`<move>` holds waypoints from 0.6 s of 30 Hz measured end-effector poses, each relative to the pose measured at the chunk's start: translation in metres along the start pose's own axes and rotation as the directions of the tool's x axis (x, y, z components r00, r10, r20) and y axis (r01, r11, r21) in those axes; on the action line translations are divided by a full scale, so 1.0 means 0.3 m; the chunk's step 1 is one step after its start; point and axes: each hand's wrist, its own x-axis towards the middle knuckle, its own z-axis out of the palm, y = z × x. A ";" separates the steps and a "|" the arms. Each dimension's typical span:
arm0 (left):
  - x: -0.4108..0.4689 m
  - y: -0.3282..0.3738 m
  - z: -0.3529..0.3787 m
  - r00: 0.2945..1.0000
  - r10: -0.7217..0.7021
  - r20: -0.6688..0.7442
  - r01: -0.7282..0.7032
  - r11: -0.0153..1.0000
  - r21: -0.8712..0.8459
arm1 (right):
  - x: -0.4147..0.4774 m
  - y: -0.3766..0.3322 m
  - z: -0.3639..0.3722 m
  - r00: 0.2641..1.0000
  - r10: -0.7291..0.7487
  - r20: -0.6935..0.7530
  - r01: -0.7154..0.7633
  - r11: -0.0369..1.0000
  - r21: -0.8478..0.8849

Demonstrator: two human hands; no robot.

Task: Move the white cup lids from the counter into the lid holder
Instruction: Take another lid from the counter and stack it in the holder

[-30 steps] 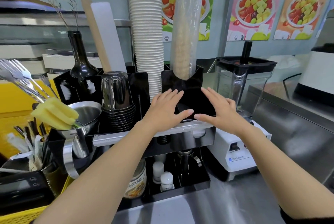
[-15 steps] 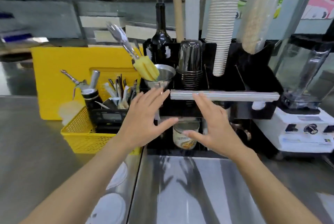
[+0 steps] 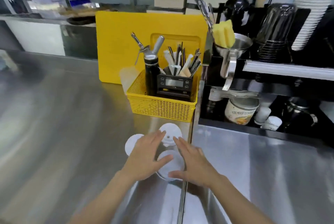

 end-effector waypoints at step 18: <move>-0.030 0.018 0.060 0.993 0.076 0.092 -0.052 0.969 -0.242 | -0.080 0.014 -0.013 0.961 0.143 -0.236 -0.126 0.989 0.083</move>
